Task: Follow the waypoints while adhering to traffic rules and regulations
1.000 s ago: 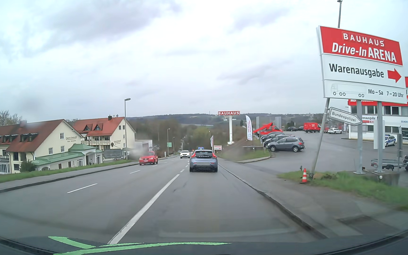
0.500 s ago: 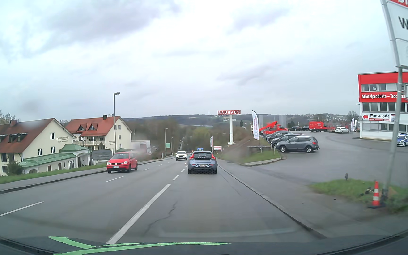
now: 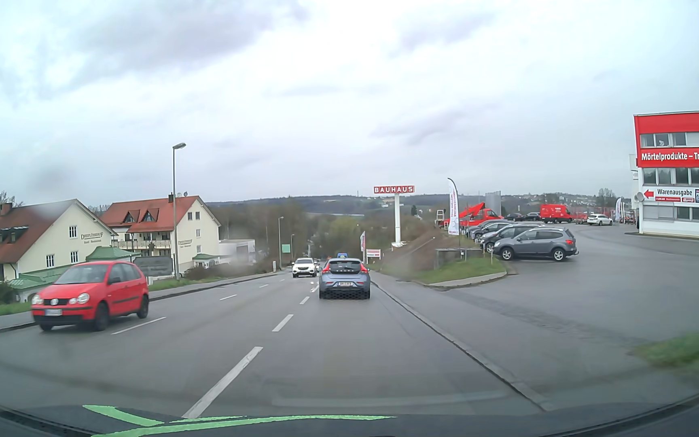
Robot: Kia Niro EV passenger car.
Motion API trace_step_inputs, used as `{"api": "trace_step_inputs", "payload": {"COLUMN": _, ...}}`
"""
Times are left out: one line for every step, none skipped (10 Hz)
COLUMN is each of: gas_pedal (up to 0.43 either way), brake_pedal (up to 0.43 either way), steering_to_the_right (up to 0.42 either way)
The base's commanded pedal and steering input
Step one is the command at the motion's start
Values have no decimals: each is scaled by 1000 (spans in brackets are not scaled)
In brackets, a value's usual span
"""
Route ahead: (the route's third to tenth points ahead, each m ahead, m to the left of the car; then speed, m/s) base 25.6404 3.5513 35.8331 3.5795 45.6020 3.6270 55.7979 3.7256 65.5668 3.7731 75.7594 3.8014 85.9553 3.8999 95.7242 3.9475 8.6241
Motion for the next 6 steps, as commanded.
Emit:
{"api": "trace_step_inputs", "payload": {"gas_pedal": 0, "brake_pedal": 201, "steering_to_the_right": -3}}
{"api": "trace_step_inputs", "payload": {"gas_pedal": 0, "brake_pedal": 195, "steering_to_the_right": -4}}
{"api": "trace_step_inputs", "payload": {"gas_pedal": 0, "brake_pedal": 189, "steering_to_the_right": -4}}
{"api": "trace_step_inputs", "payload": {"gas_pedal": 0, "brake_pedal": 177, "steering_to_the_right": -4}}
{"api": "trace_step_inputs", "payload": {"gas_pedal": 0, "brake_pedal": 171, "steering_to_the_right": -4}}
{"api": "trace_step_inputs", "payload": {"gas_pedal": 0, "brake_pedal": 152, "steering_to_the_right": -4}}
